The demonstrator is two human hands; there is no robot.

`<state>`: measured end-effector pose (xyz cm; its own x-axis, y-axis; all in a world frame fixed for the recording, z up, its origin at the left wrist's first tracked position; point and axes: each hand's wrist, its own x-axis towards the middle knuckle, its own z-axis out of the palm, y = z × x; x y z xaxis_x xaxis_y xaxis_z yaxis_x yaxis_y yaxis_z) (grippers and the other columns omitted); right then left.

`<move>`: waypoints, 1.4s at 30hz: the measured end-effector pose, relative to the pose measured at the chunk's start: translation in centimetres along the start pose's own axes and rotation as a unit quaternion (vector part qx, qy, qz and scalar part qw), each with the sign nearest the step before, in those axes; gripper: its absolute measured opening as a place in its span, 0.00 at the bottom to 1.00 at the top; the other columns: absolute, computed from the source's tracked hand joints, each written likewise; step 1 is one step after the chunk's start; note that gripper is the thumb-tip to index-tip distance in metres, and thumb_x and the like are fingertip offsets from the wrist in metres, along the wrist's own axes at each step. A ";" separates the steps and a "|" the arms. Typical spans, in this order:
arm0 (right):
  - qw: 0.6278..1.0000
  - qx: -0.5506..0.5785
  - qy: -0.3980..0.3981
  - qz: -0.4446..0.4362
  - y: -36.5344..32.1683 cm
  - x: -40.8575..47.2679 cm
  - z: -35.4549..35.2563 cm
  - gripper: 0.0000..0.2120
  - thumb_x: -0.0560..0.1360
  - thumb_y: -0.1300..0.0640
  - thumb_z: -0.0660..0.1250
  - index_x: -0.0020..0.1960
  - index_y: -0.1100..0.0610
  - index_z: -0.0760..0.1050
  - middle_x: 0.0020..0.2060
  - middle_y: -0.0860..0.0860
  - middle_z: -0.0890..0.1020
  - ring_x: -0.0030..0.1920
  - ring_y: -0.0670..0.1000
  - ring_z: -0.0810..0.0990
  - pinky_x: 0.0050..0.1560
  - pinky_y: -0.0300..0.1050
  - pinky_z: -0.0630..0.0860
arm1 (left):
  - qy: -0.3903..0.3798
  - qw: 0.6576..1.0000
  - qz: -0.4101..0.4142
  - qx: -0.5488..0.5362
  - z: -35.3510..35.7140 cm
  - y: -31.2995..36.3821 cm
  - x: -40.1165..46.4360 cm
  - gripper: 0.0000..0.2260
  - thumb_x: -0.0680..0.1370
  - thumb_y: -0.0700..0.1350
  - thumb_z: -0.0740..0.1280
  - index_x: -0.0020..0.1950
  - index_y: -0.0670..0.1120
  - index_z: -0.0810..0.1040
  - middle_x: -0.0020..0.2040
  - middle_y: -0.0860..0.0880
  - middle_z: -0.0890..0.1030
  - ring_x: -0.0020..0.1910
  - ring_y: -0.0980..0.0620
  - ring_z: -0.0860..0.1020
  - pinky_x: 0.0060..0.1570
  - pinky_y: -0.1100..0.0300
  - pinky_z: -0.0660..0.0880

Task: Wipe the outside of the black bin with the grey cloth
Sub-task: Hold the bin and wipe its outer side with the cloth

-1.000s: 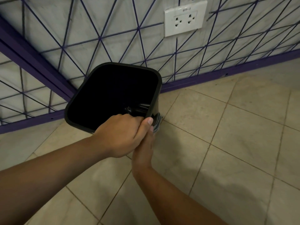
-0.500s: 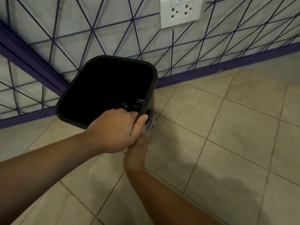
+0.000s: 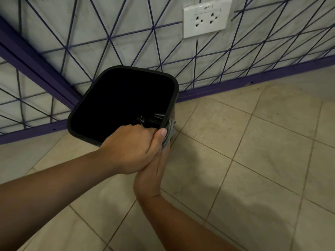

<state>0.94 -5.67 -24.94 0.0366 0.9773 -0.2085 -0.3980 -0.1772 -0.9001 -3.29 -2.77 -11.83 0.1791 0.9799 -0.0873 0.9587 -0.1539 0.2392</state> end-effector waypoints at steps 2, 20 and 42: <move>1.000 0.009 -0.004 0.010 0.6 -0.7 -0.6 0.44 0.79 0.26 0.56 0.83 0.54 0.60 0.79 0.58 0.69 0.80 0.59 0.68 0.78 0.68 0.66 | -0.006 1.000 -0.002 0.005 -0.1 0.0 0.1 0.22 0.80 0.60 0.40 0.39 0.55 0.69 0.32 0.53 0.76 0.31 0.55 0.75 0.36 0.58 0.68; 1.000 -0.011 -0.010 0.001 2.0 -2.7 -2.1 0.44 0.78 0.26 0.56 0.83 0.55 0.60 0.78 0.54 0.71 0.79 0.55 0.70 0.77 0.65 0.69 | -0.001 1.000 -0.008 0.027 -0.2 0.3 -0.1 0.19 0.80 0.59 0.41 0.36 0.56 0.64 0.30 0.53 0.74 0.28 0.54 0.73 0.29 0.64 0.61; 0.948 0.120 0.048 0.291 -0.8 3.0 -2.8 0.24 0.89 0.48 0.50 0.78 0.57 0.70 0.74 0.55 0.77 0.75 0.55 0.73 0.79 0.51 0.67 | 0.000 1.000 -0.012 0.021 -0.2 0.4 0.0 0.18 0.80 0.58 0.43 0.34 0.55 0.62 0.28 0.52 0.72 0.26 0.55 0.71 0.29 0.59 0.61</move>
<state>3.89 -2.92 -25.94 -0.1748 0.7059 -0.6864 -0.5735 -0.6397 -0.5117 -2.96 -2.84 -11.53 0.1560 0.9835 -0.0921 0.9711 -0.1356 0.1967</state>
